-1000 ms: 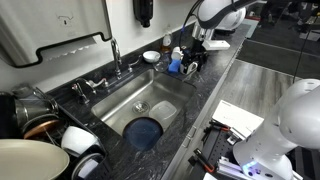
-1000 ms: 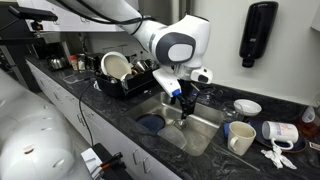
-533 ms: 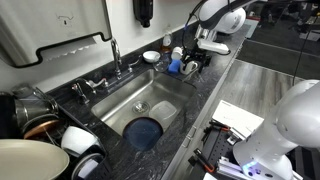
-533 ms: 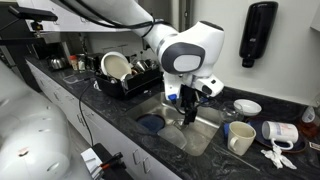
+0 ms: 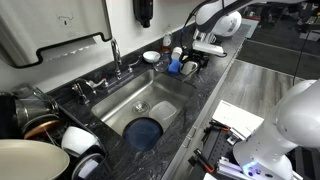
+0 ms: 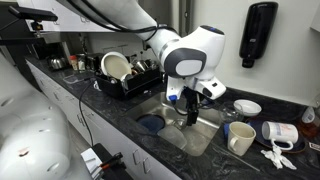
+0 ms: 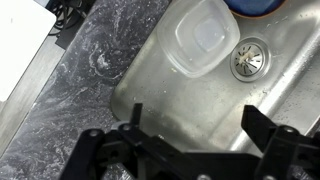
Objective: Put the straw inside the sink
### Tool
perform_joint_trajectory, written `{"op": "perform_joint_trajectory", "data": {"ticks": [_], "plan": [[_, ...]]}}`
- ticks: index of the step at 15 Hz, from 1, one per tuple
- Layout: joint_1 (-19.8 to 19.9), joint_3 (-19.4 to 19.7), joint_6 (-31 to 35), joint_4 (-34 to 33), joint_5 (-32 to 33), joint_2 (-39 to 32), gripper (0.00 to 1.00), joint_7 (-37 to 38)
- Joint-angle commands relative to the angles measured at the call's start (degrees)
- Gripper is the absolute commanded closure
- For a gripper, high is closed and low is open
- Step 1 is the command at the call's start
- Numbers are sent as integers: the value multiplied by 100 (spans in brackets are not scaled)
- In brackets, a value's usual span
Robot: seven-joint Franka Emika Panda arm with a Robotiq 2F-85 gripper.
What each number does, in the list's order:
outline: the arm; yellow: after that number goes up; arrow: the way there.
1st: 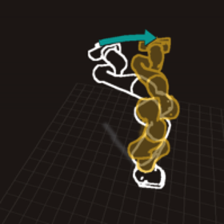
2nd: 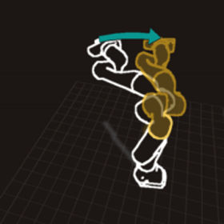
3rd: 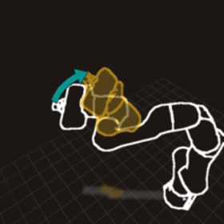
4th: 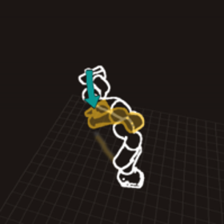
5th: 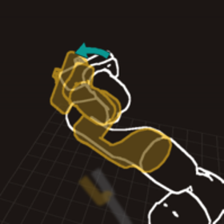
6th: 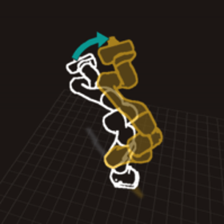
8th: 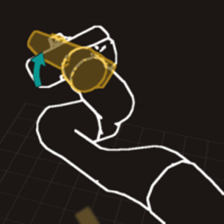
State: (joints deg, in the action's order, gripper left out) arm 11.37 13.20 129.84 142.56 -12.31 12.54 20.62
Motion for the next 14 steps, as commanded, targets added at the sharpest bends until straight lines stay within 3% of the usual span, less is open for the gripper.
{"op": "perform_joint_trajectory", "data": {"ticks": [1,5,10,14], "plan": [[206,64,-24,-153,-415,-263,0,406],[392,5,354,-441,-234,-836,0,1569],[209,-134,1404,-882,476,-1660,0,3186],[-23,5,1102,-1279,1451,-2197,0,4429]]}}
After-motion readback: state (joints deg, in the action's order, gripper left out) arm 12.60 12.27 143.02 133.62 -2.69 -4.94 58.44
